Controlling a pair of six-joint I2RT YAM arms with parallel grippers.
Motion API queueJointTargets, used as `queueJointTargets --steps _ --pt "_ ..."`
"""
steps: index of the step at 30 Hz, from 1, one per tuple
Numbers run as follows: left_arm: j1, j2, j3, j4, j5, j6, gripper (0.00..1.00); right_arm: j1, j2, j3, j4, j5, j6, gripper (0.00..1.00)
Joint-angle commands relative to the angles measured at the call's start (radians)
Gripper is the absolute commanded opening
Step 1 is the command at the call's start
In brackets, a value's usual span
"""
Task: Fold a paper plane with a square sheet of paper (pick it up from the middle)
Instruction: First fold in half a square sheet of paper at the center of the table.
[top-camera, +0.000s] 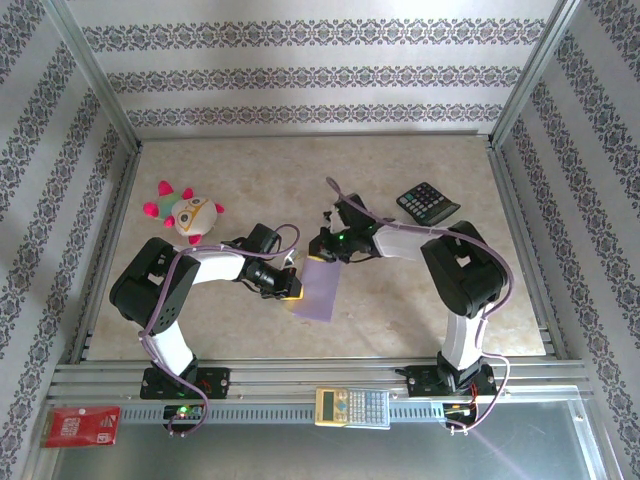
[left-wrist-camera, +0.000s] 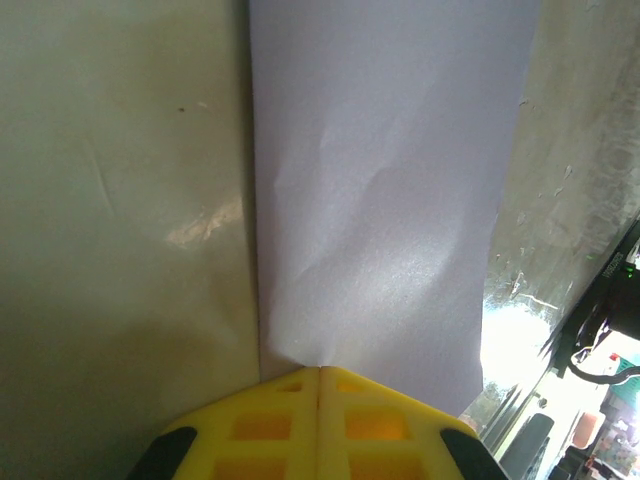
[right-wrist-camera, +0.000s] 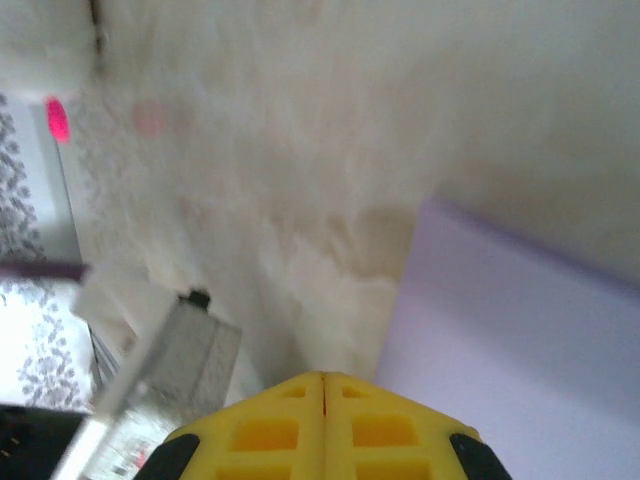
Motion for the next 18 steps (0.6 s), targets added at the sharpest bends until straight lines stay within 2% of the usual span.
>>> queueJointTargets --steps 1,8,18 --pt "-0.020 0.081 -0.060 -0.082 -0.164 -0.009 0.00 0.031 0.024 -0.022 0.054 -0.022 0.036 0.00" --pt "-0.019 0.083 -0.063 -0.088 -0.170 -0.005 0.00 0.078 0.100 0.009 0.053 -0.014 0.040 0.00" --pt "-0.019 0.088 -0.081 -0.090 -0.184 -0.008 0.00 0.035 0.167 0.078 -0.045 0.067 -0.015 0.00"
